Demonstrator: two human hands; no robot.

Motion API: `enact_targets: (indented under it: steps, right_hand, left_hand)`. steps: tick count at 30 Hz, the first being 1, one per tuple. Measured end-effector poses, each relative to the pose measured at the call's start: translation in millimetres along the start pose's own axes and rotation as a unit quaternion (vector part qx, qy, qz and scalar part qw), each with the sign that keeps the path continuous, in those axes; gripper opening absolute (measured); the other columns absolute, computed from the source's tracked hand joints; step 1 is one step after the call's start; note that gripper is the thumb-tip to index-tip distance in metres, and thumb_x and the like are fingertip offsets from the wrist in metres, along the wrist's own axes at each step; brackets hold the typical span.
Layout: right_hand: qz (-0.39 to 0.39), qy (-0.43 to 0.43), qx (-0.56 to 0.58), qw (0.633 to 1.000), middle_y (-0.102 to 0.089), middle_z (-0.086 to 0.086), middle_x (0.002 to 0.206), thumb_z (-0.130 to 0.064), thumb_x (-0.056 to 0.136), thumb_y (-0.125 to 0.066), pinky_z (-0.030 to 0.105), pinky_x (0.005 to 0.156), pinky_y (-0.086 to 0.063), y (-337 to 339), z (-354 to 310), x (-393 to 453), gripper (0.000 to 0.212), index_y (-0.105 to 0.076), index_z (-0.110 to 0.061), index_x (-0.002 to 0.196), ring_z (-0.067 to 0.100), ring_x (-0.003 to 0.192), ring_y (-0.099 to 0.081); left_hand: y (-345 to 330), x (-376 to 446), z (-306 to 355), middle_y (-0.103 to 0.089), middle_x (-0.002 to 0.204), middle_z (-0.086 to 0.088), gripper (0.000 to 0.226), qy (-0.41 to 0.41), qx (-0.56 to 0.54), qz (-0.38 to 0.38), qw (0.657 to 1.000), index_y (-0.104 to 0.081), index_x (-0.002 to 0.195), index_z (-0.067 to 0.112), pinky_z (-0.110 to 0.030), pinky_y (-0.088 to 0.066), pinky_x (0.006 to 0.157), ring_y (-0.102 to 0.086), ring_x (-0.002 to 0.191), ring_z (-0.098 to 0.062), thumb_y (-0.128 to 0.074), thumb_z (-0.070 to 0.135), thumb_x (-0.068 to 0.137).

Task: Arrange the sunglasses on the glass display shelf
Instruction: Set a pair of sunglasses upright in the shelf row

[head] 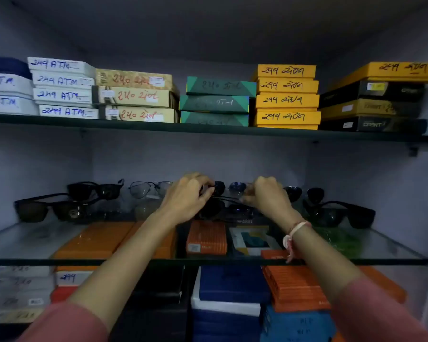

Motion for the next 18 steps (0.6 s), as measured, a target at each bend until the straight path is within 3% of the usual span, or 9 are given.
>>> enact_targets:
  steps: [4,7,11,18]
  right_hand:
    - [-0.069,-0.011,-0.076,0.995,-0.069,0.017,0.106,-0.039,0.078,-0.077,0.041,0.081,-0.054,-18.6,4.3,7.3,0.048,-0.066,-0.002,0.106,0.036,0.099,-0.067]
    - [-0.053,0.012,-0.118,0.991,-0.068,0.019,0.107,-0.024,0.085,-0.072,0.041,0.080,-0.054,-20.1,5.1,13.2,0.034,-0.066,0.000,0.107,0.037,0.101,-0.067]
    - [-0.034,0.043,-0.163,0.985,-0.070,0.020,0.100,-0.007,0.085,-0.064,0.037,0.072,-0.051,-18.7,3.5,13.8,0.019,-0.066,0.002,0.102,0.037,0.095,-0.069]
    - [-0.103,0.037,-0.051,0.993,-0.068,0.015,0.110,-0.032,0.086,-0.067,0.033,0.074,-0.047,-28.1,8.9,20.6,0.035,-0.067,-0.003,0.106,0.032,0.097,-0.065]
  left_hand:
    - [-20.6,15.0,-1.7,-0.064,0.128,-0.002,0.030,0.021,-0.001,-0.046,0.999,-0.063,0.123,0.018,-0.041,-0.050,0.096,-0.059,0.116,-0.024,-0.048,0.027,0.098]
    - [-30.3,22.9,-8.5,-0.065,0.129,-0.004,0.030,0.041,-0.023,-0.041,0.998,-0.064,0.122,0.016,-0.042,-0.051,0.096,-0.060,0.116,-0.026,-0.046,0.015,0.098]
    - [-35.0,29.0,-7.9,-0.065,0.131,-0.007,0.031,0.046,-0.038,-0.064,0.996,-0.062,0.126,0.014,-0.040,-0.051,0.097,-0.061,0.118,-0.027,-0.051,0.014,0.097]
    - [-49.1,30.7,-3.6,-0.057,0.139,-0.014,0.037,0.054,-0.019,-0.165,0.985,-0.054,0.136,0.013,-0.041,-0.045,0.104,-0.054,0.126,-0.031,-0.046,0.023,0.101]
Point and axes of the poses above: each hand's wrist, its own x-axis towards the middle knuckle, its own y-axis out of the back of the hand, z = x × y, the point moved 6 cm from there along x, towards the middle knuckle
